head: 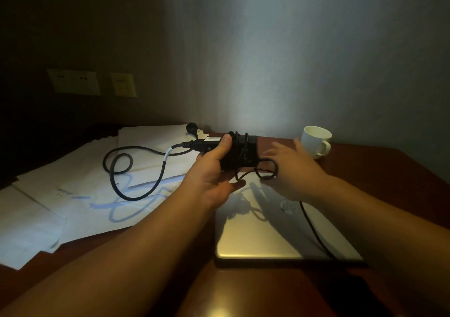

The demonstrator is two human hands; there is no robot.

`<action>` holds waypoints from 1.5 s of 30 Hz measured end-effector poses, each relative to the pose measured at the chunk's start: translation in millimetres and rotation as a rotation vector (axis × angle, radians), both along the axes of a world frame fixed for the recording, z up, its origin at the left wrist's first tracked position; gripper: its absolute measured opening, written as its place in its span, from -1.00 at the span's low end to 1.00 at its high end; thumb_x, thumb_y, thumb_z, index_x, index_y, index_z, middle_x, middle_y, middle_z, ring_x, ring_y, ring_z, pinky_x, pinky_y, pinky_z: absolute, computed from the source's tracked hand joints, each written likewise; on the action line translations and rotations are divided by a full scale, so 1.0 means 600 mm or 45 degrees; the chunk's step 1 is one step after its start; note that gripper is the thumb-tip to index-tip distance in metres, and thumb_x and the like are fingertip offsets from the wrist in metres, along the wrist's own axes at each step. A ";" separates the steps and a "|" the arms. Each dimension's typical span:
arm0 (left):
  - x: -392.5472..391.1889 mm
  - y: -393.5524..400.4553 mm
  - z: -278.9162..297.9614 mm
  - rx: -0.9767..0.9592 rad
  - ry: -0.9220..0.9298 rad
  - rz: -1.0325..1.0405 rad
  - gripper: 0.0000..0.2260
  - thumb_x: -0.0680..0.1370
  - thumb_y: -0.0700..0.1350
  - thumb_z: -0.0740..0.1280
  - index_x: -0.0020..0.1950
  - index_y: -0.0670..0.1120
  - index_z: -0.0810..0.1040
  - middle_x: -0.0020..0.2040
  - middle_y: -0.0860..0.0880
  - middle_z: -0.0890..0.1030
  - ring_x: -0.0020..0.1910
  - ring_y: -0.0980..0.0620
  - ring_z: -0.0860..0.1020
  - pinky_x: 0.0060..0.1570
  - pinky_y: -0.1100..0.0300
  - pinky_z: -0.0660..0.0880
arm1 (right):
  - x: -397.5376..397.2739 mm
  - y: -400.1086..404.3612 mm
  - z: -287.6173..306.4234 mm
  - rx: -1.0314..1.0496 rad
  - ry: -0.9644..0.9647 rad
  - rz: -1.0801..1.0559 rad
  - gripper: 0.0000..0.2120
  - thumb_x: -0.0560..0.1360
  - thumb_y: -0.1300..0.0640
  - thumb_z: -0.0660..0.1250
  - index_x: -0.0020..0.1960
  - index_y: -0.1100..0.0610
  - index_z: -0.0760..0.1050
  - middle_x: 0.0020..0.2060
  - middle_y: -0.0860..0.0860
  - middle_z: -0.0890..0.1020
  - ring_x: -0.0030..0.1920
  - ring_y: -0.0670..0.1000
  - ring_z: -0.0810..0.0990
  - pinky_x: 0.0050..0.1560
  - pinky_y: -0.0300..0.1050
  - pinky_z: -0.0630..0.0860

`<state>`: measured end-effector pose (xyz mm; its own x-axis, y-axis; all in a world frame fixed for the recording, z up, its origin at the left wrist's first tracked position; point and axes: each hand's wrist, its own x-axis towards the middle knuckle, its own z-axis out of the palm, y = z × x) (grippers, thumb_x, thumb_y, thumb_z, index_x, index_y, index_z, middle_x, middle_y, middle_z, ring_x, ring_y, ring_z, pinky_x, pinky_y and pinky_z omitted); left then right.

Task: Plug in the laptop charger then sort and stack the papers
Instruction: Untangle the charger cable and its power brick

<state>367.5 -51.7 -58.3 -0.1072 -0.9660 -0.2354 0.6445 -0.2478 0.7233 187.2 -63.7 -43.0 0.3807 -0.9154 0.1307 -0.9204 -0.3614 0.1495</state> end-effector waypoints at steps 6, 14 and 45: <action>0.002 -0.008 -0.002 0.015 0.091 -0.030 -0.59 0.52 0.08 0.39 0.29 -0.10 0.55 0.08 -0.13 0.71 0.19 -0.21 0.60 0.35 -0.36 0.26 | 0.026 0.018 -0.032 0.354 -0.592 0.054 -0.47 0.53 -0.09 0.32 0.46 -0.27 0.27 0.35 -0.05 0.50 0.33 0.00 0.45 0.53 0.20 0.07; -0.005 -0.005 0.005 0.017 0.210 -0.002 -0.40 0.36 0.03 0.47 0.38 -0.09 0.49 0.12 -0.17 0.69 0.13 -0.25 0.64 0.06 -0.27 0.52 | 0.068 0.052 -0.042 0.613 -1.277 0.001 -0.76 0.62 -0.11 0.20 0.23 -0.12 0.53 0.13 -0.14 0.63 0.17 -0.14 0.55 0.24 -0.08 0.47; -0.003 0.014 0.004 0.068 -0.105 0.049 -0.47 0.45 -0.04 0.51 0.36 0.00 0.40 0.05 -0.14 0.70 0.07 -0.21 0.66 0.25 -0.40 0.40 | -0.024 0.036 -0.003 -0.080 -1.494 -0.590 -0.70 0.59 0.27 0.23 0.26 0.00 0.43 0.07 0.01 0.59 -0.10 0.02 0.66 -0.21 -0.12 0.58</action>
<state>365.8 -43.1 -55.9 -0.0484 -0.9549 -0.2928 0.5934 -0.2633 0.7606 172.8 -41.9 -44.6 -0.3478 -0.9116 0.2193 -0.5485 0.0081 -0.8361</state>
